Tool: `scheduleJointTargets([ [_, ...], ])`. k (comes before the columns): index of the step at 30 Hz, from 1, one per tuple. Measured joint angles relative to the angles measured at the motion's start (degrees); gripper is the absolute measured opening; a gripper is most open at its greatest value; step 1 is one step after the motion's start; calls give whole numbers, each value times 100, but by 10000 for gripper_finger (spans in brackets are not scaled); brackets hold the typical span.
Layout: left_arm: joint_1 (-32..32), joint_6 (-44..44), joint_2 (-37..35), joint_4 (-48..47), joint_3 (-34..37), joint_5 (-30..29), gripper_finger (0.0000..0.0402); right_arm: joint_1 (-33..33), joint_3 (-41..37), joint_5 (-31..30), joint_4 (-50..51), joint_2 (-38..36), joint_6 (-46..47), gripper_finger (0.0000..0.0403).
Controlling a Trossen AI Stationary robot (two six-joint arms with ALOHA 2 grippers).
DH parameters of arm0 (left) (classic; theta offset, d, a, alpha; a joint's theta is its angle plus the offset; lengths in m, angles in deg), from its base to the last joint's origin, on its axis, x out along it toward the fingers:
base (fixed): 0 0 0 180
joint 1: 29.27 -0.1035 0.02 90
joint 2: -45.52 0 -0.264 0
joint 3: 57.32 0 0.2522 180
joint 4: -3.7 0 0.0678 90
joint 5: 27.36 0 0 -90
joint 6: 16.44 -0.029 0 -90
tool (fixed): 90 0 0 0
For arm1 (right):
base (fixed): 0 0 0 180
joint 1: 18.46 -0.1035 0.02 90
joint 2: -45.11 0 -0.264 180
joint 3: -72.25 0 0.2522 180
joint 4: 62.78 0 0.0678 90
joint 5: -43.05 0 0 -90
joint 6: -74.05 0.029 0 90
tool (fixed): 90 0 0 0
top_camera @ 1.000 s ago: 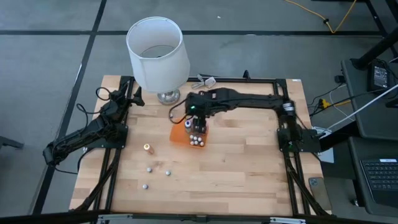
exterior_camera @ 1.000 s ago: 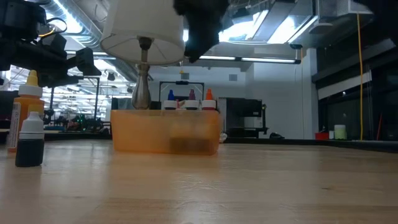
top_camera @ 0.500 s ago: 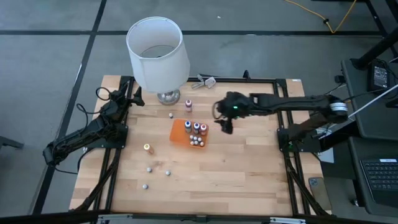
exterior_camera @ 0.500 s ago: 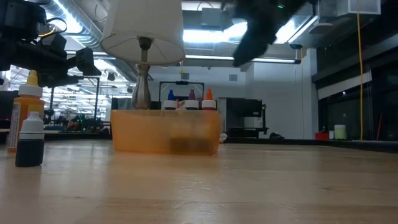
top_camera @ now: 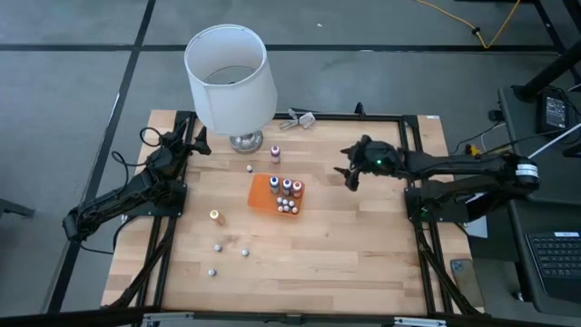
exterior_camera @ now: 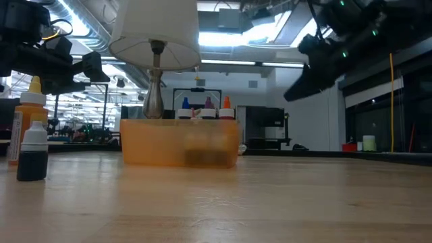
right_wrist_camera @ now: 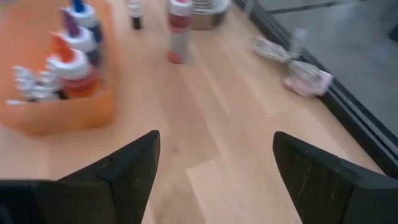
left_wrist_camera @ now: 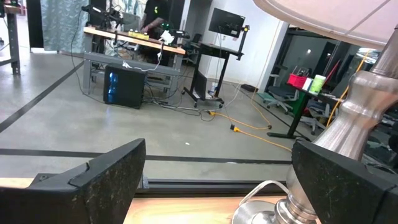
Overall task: Pick & Place food coloring
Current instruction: Put the small red food coloring bottle into the orange bin
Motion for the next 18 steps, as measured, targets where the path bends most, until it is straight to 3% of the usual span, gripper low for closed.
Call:
scheduleJointTargets([
  [12, -1, 1, 0, 1, 1, 0, 391, 1449, -1587, -44, -1959, -1076, 27, 312],
  [18, 0, 1, 0, 1, 0, -1, 391, 1925, -1963, -147, -2093, -1608, 27, 312],
])
